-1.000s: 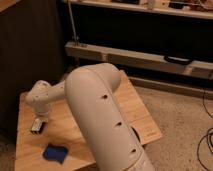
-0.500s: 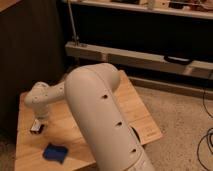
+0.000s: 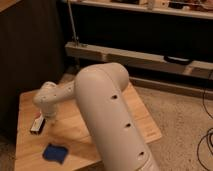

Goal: Push the eraser across the table

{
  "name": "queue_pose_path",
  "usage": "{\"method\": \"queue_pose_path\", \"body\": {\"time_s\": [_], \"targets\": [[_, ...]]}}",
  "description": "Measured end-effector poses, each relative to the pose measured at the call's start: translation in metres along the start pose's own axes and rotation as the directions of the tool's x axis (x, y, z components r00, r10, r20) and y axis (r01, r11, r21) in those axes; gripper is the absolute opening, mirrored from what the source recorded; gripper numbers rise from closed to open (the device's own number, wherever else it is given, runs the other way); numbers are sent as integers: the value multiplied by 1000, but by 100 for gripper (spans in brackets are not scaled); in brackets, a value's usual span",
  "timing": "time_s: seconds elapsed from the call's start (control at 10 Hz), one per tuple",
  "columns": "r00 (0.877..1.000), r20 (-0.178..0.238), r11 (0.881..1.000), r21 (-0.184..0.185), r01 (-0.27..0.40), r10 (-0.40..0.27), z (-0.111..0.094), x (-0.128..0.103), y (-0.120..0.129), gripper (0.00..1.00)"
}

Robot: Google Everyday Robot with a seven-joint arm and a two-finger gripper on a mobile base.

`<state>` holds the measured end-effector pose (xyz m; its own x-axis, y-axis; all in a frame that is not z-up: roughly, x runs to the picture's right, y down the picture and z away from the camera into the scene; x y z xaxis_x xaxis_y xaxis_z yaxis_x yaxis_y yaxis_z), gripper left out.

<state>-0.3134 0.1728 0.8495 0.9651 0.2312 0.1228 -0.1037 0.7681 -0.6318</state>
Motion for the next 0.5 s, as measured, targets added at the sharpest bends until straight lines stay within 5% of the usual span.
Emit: {"method": "queue_pose_path", "body": {"time_s": [0.5], "targets": [[985, 155, 995, -76, -66, 78, -4, 17, -8, 0]]}}
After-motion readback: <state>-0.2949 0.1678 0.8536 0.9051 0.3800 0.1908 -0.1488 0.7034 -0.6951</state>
